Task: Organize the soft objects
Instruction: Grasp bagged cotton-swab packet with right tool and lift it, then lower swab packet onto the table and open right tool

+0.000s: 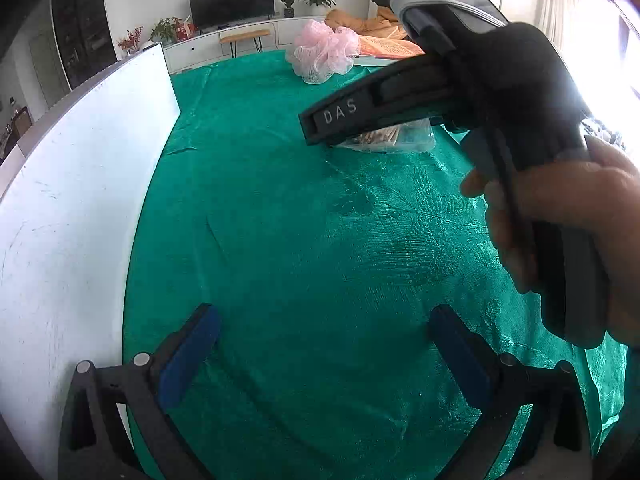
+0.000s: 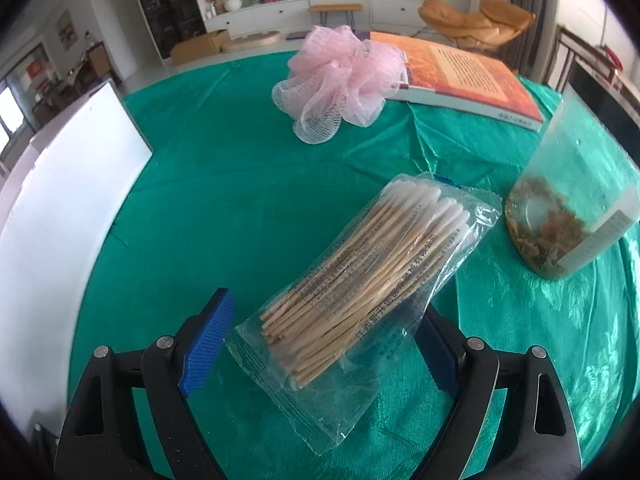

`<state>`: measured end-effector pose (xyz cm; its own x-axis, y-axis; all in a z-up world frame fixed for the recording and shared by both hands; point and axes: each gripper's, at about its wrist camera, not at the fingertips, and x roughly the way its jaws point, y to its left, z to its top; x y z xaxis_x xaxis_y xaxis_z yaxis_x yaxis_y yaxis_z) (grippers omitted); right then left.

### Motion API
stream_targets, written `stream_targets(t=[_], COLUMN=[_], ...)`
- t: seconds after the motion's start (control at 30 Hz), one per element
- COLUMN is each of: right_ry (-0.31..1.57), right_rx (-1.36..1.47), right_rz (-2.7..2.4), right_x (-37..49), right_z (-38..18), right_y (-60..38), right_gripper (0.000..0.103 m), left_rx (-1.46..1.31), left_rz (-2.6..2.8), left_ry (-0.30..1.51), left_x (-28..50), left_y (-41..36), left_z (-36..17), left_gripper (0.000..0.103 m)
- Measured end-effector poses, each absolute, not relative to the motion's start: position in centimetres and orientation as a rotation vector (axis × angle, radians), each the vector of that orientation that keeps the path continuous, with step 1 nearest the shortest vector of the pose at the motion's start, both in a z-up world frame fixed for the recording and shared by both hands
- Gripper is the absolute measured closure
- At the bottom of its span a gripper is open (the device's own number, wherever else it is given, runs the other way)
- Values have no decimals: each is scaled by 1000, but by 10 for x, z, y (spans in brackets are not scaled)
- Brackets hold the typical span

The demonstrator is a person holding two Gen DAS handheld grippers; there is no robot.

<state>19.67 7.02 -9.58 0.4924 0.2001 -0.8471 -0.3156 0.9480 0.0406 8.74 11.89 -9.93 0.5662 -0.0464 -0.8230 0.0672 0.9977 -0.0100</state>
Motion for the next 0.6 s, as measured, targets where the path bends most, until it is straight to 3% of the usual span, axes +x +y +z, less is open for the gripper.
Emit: stream_targets(t=[0.07, 0.1, 0.13, 0.6], right_ry=[964, 940, 937, 937], right_rx=[-181, -180, -175, -104], right_rz=[318, 321, 327, 224], right_x=[185, 179, 175, 60], right_z=[-94, -92, -89, -87], right_y=[73, 68, 63, -94], right_gripper=[32, 54, 67, 68], left_rx=[22, 21, 21, 20], left_rz=[-65, -65, -63, -54], left_ry=[966, 966, 966, 966], left_x=[87, 87, 87, 87], left_y=[119, 119, 119, 119], left_z=[-99, -99, -99, -99], left_gripper=[0, 0, 0, 0])
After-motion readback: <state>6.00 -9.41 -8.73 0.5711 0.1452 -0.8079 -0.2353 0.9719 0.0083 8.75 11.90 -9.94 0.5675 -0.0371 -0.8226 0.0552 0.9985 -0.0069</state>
